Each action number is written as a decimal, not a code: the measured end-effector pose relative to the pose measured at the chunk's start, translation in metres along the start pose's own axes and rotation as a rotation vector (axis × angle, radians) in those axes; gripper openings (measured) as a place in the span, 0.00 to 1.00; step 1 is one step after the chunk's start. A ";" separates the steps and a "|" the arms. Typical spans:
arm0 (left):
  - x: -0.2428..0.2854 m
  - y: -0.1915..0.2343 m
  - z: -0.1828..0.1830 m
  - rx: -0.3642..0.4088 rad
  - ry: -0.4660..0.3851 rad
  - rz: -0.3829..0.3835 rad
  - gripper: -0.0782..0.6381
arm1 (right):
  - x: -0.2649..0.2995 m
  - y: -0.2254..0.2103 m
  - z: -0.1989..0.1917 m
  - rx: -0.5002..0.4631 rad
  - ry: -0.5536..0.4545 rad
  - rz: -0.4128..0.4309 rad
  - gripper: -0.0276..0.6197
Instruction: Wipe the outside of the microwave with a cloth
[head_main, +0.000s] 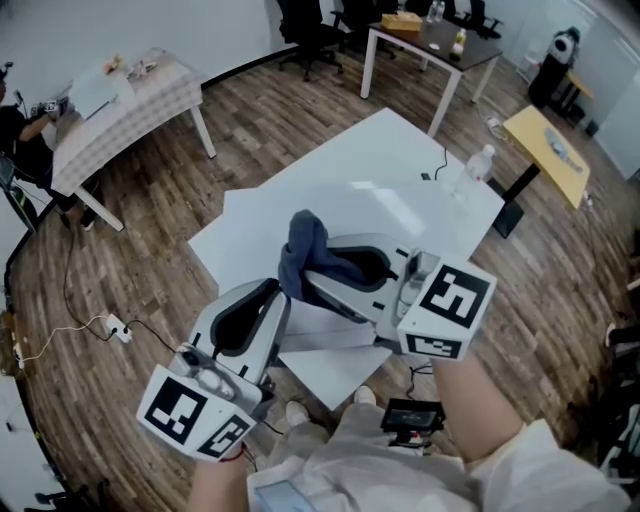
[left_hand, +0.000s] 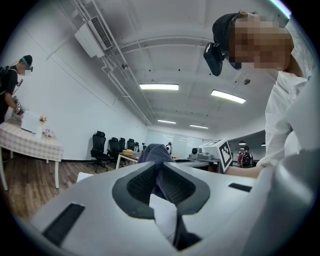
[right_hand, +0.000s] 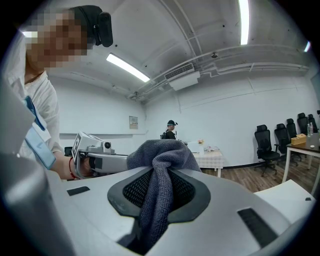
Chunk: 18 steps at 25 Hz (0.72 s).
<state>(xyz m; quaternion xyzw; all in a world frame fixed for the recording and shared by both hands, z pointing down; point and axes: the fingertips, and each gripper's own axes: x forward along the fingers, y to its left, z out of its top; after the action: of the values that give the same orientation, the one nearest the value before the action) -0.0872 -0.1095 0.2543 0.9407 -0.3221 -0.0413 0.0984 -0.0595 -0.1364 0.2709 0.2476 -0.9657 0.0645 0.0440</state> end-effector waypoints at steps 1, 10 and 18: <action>0.000 0.000 0.000 -0.001 0.000 0.000 0.15 | 0.000 0.000 0.000 0.000 0.001 -0.001 0.18; 0.001 0.000 -0.003 -0.001 0.014 0.006 0.16 | 0.002 0.000 -0.003 -0.011 0.043 0.013 0.18; -0.006 0.007 -0.008 -0.021 0.007 0.049 0.17 | 0.011 0.003 -0.014 -0.017 0.107 0.058 0.18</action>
<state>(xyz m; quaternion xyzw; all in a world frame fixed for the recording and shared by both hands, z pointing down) -0.0947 -0.1098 0.2641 0.9316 -0.3440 -0.0391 0.1105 -0.0700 -0.1373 0.2863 0.2154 -0.9693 0.0706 0.0957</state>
